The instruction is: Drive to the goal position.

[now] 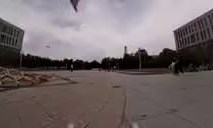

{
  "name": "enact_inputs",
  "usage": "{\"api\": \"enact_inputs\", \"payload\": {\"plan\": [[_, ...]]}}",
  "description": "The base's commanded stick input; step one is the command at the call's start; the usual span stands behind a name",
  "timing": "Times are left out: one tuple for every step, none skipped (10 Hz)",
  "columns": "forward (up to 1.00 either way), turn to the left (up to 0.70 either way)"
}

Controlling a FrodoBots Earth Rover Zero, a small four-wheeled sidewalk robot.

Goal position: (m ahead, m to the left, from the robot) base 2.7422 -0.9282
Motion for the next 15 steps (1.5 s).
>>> {"api": "enact_inputs", "payload": {"plan": [[0.70, 0.00], [0.70, 0.00], [0.70, 0.00], [0.70, 0.00], [0.70, 0.00], [0.70, 0.00], [0.70, 0.00], [0.70, 0.00], [0.70, 0.00], [0.70, 0.00], [0.70, 0.00], [0.70, 0.00], [0.70, 0.00], [0.70, 0.00], [0.70, 0.00]]}}
